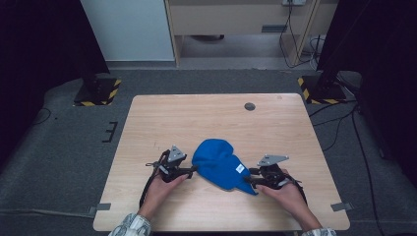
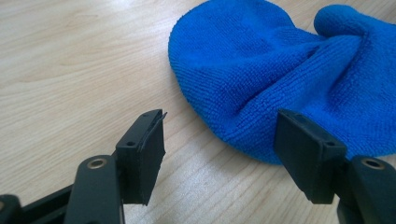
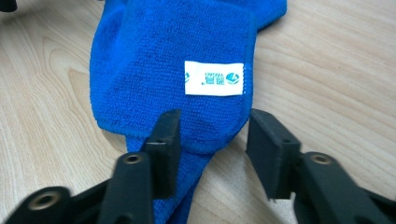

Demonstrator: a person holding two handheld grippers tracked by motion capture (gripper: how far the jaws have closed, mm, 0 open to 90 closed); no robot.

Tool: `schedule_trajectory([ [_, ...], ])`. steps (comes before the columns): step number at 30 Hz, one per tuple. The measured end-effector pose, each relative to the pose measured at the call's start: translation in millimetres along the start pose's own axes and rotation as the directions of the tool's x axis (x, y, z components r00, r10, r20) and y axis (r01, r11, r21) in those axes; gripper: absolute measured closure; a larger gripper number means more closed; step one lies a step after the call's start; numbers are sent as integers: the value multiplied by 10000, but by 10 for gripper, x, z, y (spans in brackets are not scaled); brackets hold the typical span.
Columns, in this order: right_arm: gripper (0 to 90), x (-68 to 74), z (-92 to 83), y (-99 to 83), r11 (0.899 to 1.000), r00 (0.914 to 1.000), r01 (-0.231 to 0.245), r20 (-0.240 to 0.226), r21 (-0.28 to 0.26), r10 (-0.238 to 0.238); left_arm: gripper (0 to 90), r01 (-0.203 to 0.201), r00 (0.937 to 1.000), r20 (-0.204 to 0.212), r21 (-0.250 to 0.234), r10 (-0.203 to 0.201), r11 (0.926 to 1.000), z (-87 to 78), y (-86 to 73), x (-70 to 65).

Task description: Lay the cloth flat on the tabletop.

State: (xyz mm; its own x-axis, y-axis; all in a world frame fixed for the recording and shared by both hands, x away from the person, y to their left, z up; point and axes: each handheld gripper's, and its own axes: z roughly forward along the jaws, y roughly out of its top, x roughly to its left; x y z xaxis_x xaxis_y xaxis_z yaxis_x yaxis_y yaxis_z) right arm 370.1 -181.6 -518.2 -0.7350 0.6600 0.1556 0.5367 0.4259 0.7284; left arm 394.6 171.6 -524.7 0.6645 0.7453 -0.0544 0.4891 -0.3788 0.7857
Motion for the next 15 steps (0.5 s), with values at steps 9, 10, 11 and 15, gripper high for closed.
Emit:
schedule_trajectory([
  [9,887,55,-28,36,9986,9991,367,-174,-386,-374,464,-157,9997,204,308,151,9994,41,9,-22],
  [10,893,72,-43,51,9973,9983,521,-237,-525,-534,493,-266,9994,222,325,259,9991,41,22,-26],
  [11,893,81,-52,59,9963,9980,584,-221,-638,-599,530,-266,9994,222,325,259,9991,41,22,-26],
  [15,895,104,-92,93,9930,9979,509,-351,-1066,-549,686,-232,9993,306,226,225,9995,72,99,-17],
])
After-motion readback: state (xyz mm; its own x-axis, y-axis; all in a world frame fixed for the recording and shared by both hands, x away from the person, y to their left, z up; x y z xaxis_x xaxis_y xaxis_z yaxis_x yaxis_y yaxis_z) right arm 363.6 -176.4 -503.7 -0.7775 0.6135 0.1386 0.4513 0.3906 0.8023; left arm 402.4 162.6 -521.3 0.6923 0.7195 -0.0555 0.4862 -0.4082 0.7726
